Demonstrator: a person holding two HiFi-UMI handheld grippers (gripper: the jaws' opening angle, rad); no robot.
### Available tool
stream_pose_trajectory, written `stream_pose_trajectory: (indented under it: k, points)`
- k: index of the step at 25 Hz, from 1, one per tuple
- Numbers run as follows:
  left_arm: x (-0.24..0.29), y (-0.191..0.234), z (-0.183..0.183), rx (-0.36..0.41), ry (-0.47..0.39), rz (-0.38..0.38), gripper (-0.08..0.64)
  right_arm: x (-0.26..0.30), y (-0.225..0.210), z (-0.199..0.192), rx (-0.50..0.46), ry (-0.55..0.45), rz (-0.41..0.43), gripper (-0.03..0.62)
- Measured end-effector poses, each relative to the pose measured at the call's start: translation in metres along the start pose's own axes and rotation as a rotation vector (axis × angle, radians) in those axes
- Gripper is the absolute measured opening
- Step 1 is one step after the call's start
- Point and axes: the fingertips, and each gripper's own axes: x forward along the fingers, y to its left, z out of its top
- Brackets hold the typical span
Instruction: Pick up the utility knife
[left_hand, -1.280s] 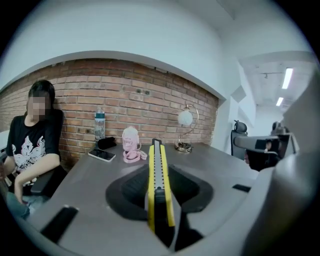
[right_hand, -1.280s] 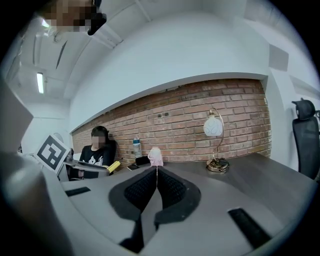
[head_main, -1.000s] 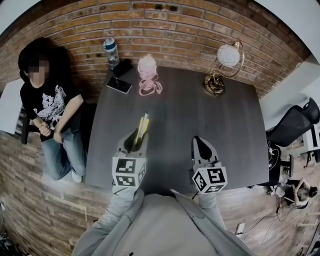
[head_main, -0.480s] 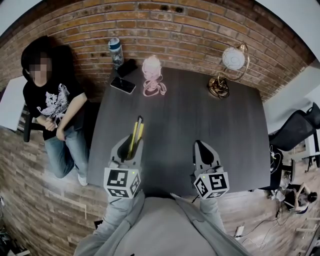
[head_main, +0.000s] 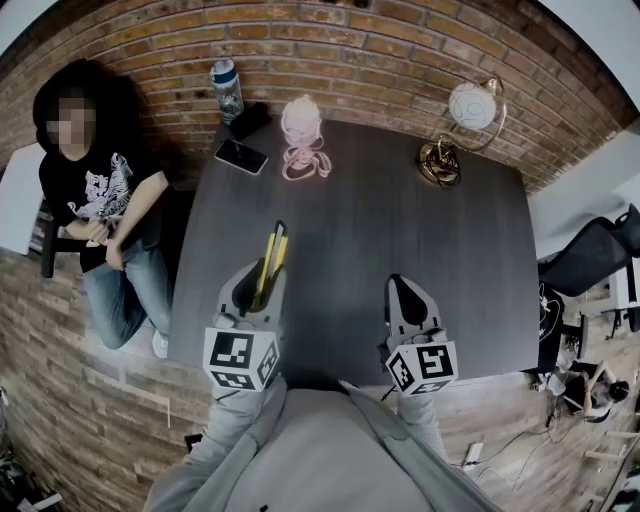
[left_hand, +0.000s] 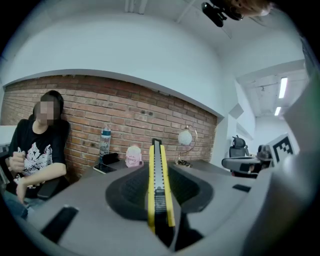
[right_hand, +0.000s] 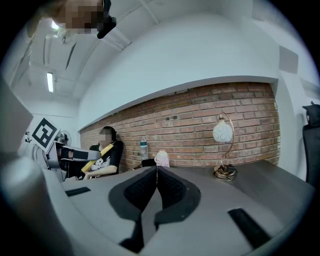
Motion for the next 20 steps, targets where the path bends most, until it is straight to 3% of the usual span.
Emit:
stream_pose_trajectory:
  k: [20]
  points:
    - [0.011,-0.009,-0.006,0.000,0.028,-0.023,0.130,0.004,-0.008,-0.007,0.014,0.020,-0.008,0.017]
